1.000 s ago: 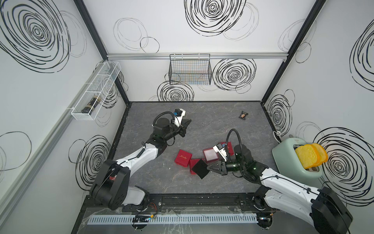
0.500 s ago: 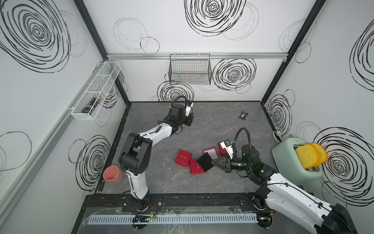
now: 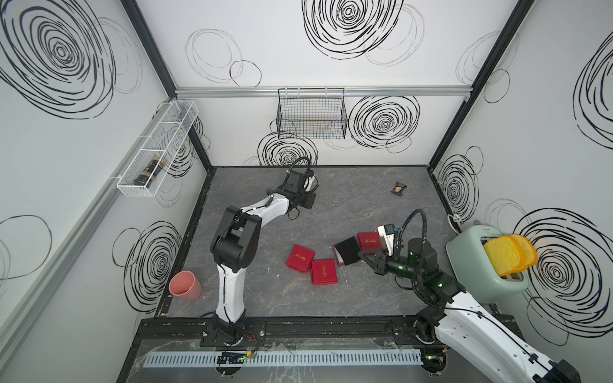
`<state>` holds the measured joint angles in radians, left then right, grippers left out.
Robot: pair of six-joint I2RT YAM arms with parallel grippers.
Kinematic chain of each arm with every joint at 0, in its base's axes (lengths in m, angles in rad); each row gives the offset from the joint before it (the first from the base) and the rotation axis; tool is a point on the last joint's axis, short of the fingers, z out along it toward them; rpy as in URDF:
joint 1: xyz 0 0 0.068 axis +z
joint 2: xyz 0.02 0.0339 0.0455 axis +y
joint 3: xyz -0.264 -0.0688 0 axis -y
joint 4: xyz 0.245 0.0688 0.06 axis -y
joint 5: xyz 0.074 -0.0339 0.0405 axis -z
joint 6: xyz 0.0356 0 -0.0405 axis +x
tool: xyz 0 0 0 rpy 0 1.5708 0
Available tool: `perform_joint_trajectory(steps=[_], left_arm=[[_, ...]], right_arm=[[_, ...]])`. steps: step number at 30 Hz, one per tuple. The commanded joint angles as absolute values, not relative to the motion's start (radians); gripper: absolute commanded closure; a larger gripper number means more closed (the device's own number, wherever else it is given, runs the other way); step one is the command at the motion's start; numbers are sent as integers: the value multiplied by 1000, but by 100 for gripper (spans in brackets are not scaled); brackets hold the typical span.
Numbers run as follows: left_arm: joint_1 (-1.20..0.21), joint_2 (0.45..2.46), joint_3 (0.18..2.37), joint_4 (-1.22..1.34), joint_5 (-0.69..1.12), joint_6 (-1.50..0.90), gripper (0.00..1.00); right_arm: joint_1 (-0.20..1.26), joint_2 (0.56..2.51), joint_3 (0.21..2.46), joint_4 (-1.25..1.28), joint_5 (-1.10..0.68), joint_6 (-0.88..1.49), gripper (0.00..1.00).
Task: Take the necklace out of the lift-off lid jewelry box
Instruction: Place the necklace at the center of the board.
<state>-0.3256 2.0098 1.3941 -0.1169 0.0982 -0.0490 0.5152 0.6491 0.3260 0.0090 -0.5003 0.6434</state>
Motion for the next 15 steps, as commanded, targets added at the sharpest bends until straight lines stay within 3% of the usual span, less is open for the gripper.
perform_joint_trajectory(steps=[1,12,15], left_arm=[[-237,1931,1319,-84,131,-100,100],[-69,1874,1142,-5,154,-221,100],[-44,1867,1127,-4,161,-231,90]], right_arm=[[508,644,306,2,-444,639,100],[502,709,307,42,-370,635,100],[503,737,314,53,-358,631,100]])
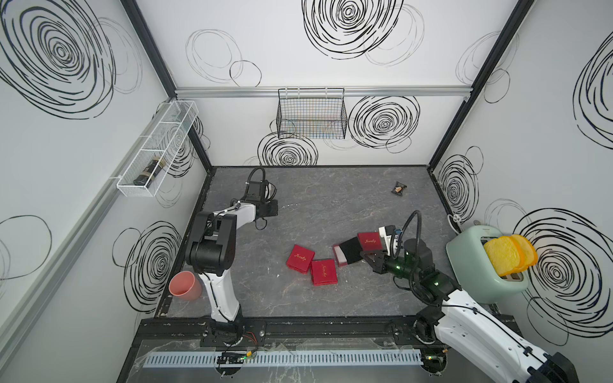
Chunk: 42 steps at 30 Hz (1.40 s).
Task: Take the necklace out of the lift-off lid jewelry box
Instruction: Place the necklace at the center of the board, then place the inner lining in the jewelry box.
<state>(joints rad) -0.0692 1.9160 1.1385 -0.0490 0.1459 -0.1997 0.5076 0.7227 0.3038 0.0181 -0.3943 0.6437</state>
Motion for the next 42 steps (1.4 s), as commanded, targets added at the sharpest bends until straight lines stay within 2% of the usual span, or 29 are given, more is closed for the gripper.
perform_joint_trajectory(steps=[1,7,13,16,18,21,25,29,36,42], left_arm=[[-36,1867,1122,-5,162,-234,88],[1,1853,1075,8,154,-247,83],[1,1774,993,67,158,-263,64],[-73,1707,953,96,134,-231,52],[-160,1649,933,99,93,-194,43],[-296,1558,884,138,51,-167,34],[-462,1458,792,224,80,-184,33],[-627,1398,723,248,9,-183,33],[-799,1342,602,332,-26,-241,33],[-891,1353,553,378,-66,-244,43]], right_arm=[[502,746,315,59,-360,632,100],[503,781,321,82,-360,635,100],[502,812,343,77,-323,620,100],[502,848,359,82,-310,612,100],[502,878,366,97,-311,615,100],[502,924,369,130,-309,623,100],[503,981,385,147,-301,658,100],[509,1024,408,133,-304,670,100],[532,1058,402,155,-276,694,100],[544,1084,408,162,-276,709,100]])
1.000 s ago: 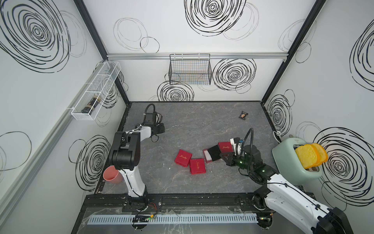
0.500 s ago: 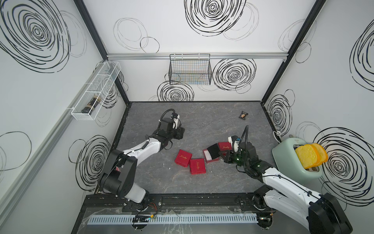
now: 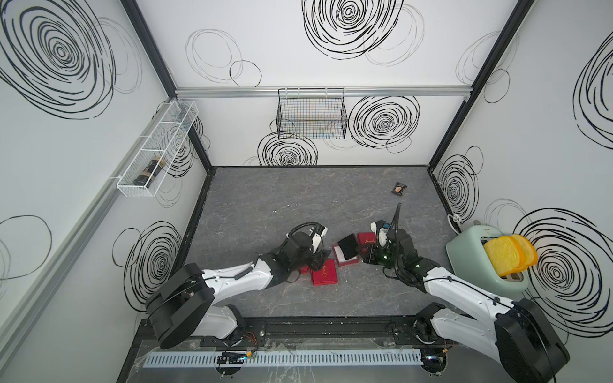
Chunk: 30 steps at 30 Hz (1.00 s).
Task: Take the necklace out of the lift-off lid jewelry box
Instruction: Place the inner lining in the jewelry box.
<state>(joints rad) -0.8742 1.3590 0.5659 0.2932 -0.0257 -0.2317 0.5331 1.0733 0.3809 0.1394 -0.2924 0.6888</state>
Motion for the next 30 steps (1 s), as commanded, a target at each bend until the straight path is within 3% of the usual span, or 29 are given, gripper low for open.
perform_joint_trajectory(steps=[1,15,30], left_arm=[[-897,1361,548,386,-70,-245,45],[-925,1504,602,408,-98,-226,64],[-945,1563,617,429,-149,-226,69]], right_arm=[[547,1089,408,159,-275,712,100],[594,1192,458,88,-242,710,100],[636,1287,489,78,-232,706,100]])
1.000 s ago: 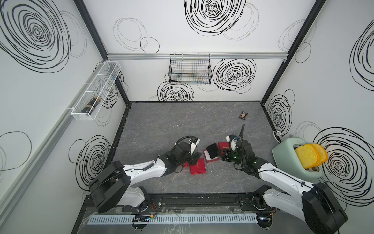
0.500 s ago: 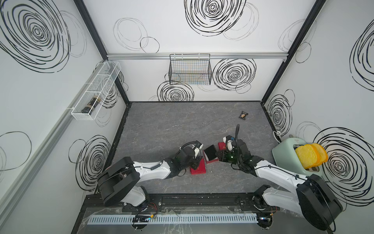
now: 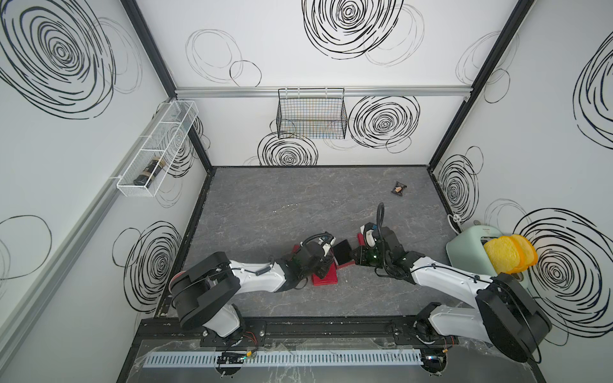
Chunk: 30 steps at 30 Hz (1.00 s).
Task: Take the necklace out of the lift-off lid jewelry box
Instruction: Place the inner lining in the jewelry box.
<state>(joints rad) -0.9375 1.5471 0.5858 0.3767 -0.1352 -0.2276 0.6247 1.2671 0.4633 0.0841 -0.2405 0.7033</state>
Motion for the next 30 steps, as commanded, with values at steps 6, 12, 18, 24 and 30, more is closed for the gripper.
perform_joint_trajectory(steps=[6,12,18,24,30], left_arm=[[-952,1573,617,442,-150,-226,70],[-954,1559,611,446,-158,-228,70],[-953,1534,607,428,-177,-220,70],[-944,1502,600,404,-191,-220,70],[-927,1435,575,372,-204,-225,70]], right_arm=[[658,1329,509,77,-221,702,96],[698,1337,550,17,-159,662,84],[736,1293,627,-94,-51,602,62],[742,1294,682,-171,5,560,52],[748,1299,682,-166,1,545,56]])
